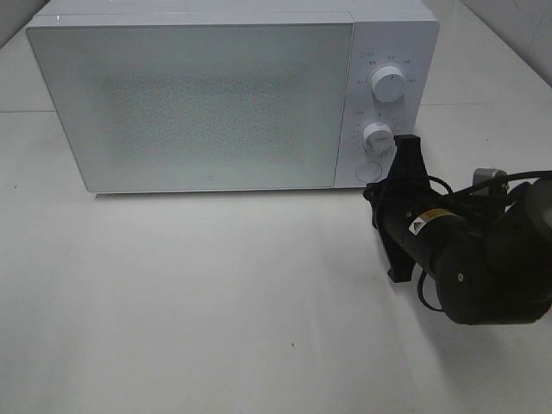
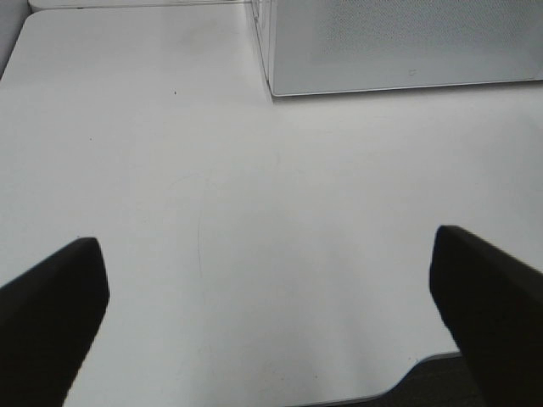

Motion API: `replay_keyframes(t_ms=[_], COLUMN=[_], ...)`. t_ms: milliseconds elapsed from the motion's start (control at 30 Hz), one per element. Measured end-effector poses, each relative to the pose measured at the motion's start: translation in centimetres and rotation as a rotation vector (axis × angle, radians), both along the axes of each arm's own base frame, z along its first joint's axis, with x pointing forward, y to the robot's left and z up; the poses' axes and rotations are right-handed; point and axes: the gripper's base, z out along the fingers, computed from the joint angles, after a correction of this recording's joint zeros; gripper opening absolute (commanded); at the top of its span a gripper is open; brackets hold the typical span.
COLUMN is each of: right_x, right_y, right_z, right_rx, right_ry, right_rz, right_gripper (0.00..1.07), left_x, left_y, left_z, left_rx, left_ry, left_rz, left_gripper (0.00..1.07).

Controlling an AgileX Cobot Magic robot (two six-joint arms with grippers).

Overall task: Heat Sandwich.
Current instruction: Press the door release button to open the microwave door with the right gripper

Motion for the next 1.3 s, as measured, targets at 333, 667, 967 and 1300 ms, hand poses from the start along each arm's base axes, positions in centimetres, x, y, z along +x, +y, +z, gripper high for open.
replay_keyframes(t_ms=[333, 667, 967, 1300], right_x=[2.6, 4.6, 5.9, 6.2], right_y=[-0.4, 0.2, -0.2, -0.3], right_z=[-0.1, -0.9, -1.7, -1.9], right_rx=[0.019, 0.047, 0.047, 0.045], right_ry=[-0.005, 0.013, 0.02, 0.007], right_rz=[-0.024, -0.023, -0.046, -0.061], right_gripper=[0.0, 0.0, 0.0, 0.0], left_x=[0.0, 0.0, 0.0, 0.0], left_y=[0.0, 0.0, 0.0, 0.0], left_z=[0.0, 0.0, 0.0, 0.0], left_rx=[0.0, 0.0, 0.0, 0.0], left_ry=[0.0, 0.0, 0.0, 0.0], left_rz=[0.0, 0.0, 0.0, 0.0], left_gripper=[0.98, 0.98, 0.98, 0.98])
